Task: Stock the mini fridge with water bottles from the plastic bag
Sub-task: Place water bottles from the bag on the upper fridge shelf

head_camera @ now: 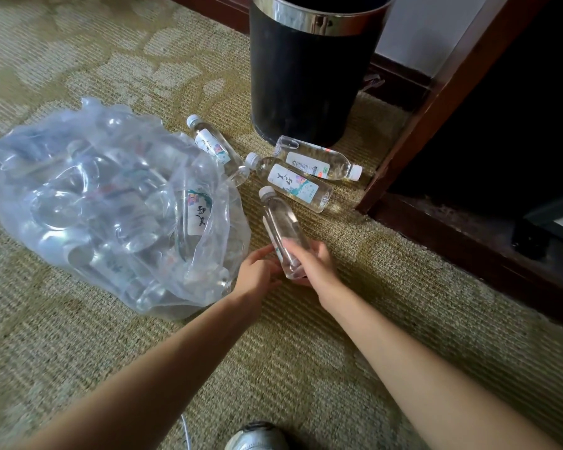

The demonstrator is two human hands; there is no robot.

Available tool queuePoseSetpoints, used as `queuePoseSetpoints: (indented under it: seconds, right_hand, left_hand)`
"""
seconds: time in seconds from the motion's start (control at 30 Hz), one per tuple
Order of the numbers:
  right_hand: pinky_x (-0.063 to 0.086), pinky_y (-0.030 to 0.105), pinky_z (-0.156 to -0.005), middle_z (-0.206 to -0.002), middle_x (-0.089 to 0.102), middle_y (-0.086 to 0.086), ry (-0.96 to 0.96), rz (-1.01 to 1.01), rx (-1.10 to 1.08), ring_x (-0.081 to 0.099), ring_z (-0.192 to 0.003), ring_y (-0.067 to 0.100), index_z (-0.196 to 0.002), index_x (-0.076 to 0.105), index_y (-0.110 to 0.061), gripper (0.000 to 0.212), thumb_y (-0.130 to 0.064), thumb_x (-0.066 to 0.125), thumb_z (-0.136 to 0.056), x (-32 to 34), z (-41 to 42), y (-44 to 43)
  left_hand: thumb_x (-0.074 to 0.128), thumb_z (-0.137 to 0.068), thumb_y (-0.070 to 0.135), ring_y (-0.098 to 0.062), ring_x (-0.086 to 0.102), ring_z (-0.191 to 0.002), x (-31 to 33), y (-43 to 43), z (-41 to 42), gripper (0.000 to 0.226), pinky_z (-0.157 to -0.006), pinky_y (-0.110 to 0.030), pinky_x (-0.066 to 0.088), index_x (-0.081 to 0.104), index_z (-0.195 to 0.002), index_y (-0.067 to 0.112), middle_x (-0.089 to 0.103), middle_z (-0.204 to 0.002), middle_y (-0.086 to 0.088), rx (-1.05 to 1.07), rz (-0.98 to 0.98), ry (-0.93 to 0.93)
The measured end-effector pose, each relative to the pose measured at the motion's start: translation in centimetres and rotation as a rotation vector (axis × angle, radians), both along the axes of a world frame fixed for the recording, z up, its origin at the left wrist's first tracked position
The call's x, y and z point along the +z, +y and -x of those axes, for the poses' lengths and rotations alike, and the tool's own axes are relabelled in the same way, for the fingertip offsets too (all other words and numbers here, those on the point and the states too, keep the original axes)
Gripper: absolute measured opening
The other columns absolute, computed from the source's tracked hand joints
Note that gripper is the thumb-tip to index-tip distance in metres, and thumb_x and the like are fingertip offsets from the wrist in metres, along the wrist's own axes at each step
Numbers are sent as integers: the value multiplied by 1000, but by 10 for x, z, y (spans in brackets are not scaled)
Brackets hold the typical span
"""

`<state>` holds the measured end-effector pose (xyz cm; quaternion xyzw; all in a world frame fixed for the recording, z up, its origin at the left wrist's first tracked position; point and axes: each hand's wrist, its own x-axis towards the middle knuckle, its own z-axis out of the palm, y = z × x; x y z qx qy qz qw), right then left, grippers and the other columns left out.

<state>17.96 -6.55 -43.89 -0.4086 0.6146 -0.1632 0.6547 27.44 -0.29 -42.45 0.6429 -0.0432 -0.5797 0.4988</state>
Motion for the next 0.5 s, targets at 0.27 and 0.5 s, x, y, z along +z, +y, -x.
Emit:
queuePoseSetpoints:
  seconds: [0.27,0.5]
  right_hand:
    - [53,25,-66,-87,74,3,-354,-305,-54,67,-75,14,-99,70,-18,41,-54,51,-89,-9,23,6]
    - [52,25,-66,-86,73,4,-405,-438,23,67,-71,12,-98,70,-17,53,-61,42,-90,-15,35,11]
  left_hand:
    - [55,-90,19,-10,55,-60,-7,3,9,15,-56,-21,44,66,-95,11,63,-69,1,-63,-71,-5]
    - [58,-90,39,-9,56,-47,-6,-5,10,37,-47,-19,42,66,-103,5,63,-56,2,-88,-101,64]
